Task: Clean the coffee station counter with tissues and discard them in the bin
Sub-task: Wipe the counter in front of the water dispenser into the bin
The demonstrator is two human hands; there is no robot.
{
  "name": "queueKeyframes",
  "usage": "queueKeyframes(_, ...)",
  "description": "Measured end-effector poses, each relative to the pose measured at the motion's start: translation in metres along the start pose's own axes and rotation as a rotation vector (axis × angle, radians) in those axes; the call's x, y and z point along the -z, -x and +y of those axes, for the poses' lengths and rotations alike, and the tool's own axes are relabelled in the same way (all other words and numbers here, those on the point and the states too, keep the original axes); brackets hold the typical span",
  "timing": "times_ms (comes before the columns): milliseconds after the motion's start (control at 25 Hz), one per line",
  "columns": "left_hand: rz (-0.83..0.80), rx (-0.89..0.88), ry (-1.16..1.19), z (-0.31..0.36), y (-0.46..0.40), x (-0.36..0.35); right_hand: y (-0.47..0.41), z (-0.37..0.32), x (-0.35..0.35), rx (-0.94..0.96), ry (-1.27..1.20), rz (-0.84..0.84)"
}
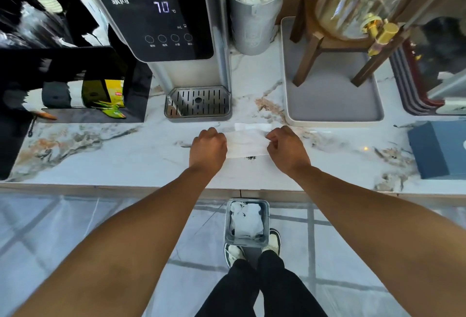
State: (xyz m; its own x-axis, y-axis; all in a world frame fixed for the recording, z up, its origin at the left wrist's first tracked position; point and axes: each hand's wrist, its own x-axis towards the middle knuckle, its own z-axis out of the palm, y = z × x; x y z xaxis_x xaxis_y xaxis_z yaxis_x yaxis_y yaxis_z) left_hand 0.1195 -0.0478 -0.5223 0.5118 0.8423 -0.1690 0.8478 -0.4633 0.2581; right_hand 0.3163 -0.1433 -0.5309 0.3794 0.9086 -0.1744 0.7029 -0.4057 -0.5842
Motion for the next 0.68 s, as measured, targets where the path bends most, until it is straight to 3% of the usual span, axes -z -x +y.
queueKeyframes(160, 0.019, -0.054, 0.142, -0.012, 0.005, 0.003, 0.0, -0.006, 0.0, -0.012, 0.01, -0.013)
queueKeyframes(360, 0.145, -0.011, 0.121, -0.042, 0.019, 0.008, -0.001, -0.017, 0.0, 0.062, 0.028, 0.028)
queueKeyframes(520, 0.17, 0.045, 0.021, -0.073, 0.033, -0.004, -0.01, -0.03, -0.009, 0.202, 0.053, -0.059)
queueKeyframes(680, 0.181, 0.092, 0.02, -0.094, 0.023, -0.022, -0.026, -0.033, -0.024, 0.227, 0.098, -0.163)
